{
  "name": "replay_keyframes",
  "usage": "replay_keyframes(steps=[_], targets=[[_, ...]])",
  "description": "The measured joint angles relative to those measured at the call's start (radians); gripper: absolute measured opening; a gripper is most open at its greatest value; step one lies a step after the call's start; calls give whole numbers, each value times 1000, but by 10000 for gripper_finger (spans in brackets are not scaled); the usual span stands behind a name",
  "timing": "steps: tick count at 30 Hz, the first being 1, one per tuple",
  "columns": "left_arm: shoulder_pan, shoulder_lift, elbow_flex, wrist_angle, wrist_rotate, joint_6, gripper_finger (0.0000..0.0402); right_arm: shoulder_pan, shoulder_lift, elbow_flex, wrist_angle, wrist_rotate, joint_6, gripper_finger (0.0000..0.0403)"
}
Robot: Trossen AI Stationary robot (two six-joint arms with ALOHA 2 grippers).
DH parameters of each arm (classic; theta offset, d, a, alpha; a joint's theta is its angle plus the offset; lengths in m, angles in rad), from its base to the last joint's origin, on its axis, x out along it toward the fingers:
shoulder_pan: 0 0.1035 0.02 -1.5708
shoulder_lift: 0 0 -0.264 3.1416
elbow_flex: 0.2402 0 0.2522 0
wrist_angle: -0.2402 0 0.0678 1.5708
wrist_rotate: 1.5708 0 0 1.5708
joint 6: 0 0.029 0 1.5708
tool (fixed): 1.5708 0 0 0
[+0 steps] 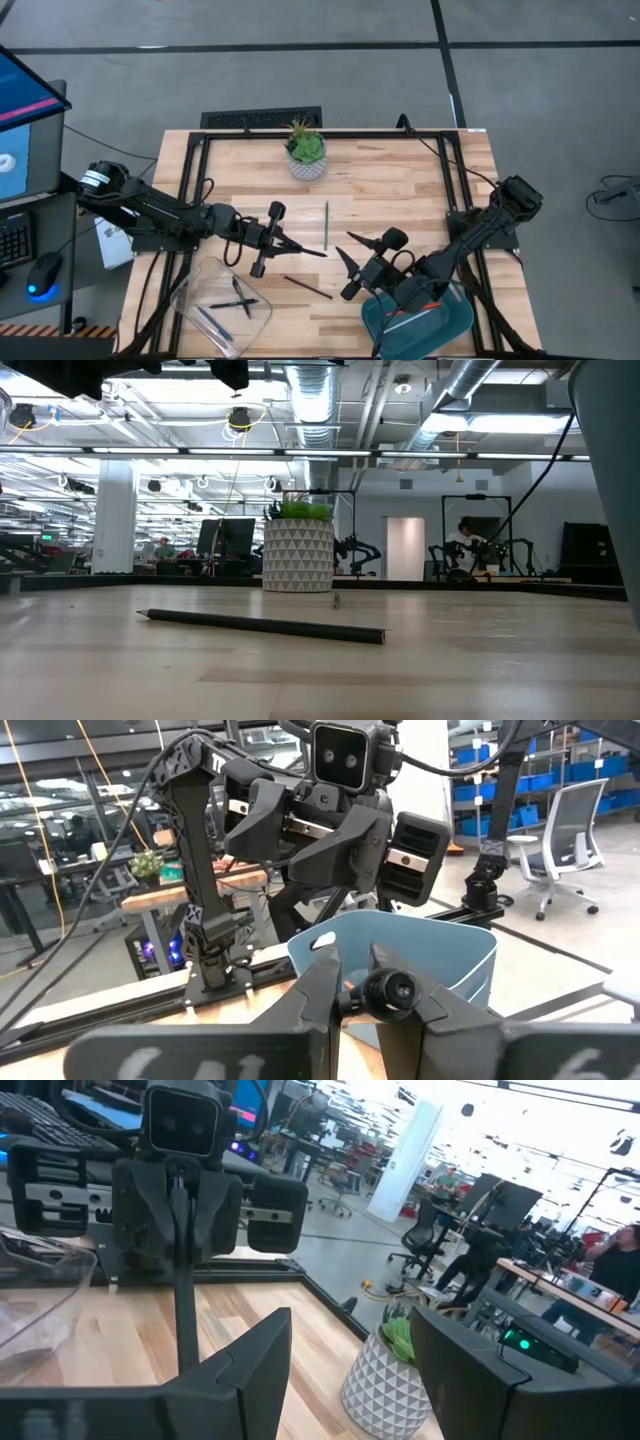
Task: Sort pens & pencils
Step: Put the black pen into the transparent bin
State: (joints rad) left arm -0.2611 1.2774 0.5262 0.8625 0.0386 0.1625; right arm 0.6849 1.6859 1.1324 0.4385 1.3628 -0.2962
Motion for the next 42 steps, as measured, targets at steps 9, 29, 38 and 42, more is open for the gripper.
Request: replay_keyframes(steps=[9, 29, 38, 42], targets=[[-1, 0, 0, -4, 11, -12, 27, 0, 0, 0, -27, 0, 17, 228], [-3, 0, 0, -28, 279, -162, 27, 0, 0, 0, -27, 0, 18, 228], [-20, 0, 0, -61, 319, -215, 27, 0, 0, 0, -27, 0, 19, 228], [-45, 0, 0, -65, 318, -228, 27, 0, 0, 0, -27, 0, 19, 228]])
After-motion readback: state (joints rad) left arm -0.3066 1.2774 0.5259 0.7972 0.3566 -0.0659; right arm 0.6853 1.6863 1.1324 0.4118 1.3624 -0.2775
